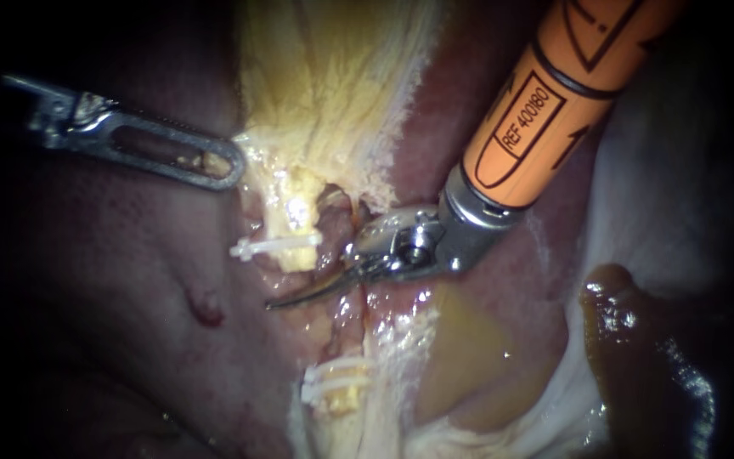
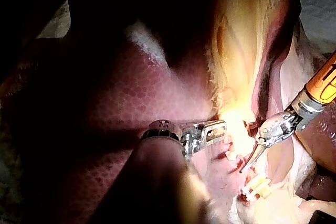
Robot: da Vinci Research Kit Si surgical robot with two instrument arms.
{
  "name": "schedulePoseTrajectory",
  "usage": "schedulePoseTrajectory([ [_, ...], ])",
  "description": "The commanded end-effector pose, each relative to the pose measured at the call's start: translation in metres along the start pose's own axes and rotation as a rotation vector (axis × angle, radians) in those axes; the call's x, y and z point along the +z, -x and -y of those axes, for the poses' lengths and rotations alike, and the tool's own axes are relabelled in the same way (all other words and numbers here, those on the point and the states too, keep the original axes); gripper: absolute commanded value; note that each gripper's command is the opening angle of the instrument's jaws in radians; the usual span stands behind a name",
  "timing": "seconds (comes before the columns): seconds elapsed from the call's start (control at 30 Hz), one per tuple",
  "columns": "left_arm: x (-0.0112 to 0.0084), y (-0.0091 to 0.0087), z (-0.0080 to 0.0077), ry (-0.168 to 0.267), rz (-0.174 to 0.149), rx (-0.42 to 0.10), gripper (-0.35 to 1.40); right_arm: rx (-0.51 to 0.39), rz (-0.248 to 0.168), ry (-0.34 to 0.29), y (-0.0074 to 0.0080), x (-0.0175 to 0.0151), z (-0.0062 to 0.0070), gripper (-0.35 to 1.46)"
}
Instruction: Go back from the cut left tube
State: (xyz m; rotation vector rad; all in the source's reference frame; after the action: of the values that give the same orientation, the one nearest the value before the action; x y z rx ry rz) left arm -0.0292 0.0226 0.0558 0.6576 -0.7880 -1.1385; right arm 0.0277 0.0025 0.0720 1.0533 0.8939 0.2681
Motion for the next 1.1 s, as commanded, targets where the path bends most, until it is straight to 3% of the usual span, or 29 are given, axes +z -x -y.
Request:
schedulePoseTrajectory([
  [0.03,0.0001,0.0,0.0,-0.002,-0.001,0.0,-0.35,-0.001,-0.002,-0.002,0.0,0.0,0.0,-0.35],
  [0.33,0.0001,0.0,-0.0001,-0.002,-0.001,0.0,-0.35,-0.012,-0.004,-0.012,0.0003,0.0004,0.0002,-0.35],
  [0.43,0.0,0.0,-0.0001,-0.002,-0.001,0.001,-0.35,-0.016,-0.027,-0.009,0.0005,0.0007,0.0002,0.24],
  [0.5,0.0,0.0,-0.0002,-0.002,-0.001,0.001,-0.35,-0.017,-0.04,0.012,0.0006,0.0008,0.0002,0.74],
  [0.6,0.0,0.0,-0.0002,-0.002,-0.001,0.001,-0.35,-0.016,-0.062,0.055,0.0007,0.001,0.0002,1.16],
  [0.93,0.0,-0.0001,-0.0003,-0.002,-0.001,0.001,-0.35,-0.057,-0.075,0.089,0.0009,0.001,0.0009,1.33],
  [1.1,-0.0001,-0.0001,-0.0004,-0.003,-0.002,0.001,-0.35,-0.164,-0.118,0.213,0.0019,-0.0005,0.0024,1.43],
])
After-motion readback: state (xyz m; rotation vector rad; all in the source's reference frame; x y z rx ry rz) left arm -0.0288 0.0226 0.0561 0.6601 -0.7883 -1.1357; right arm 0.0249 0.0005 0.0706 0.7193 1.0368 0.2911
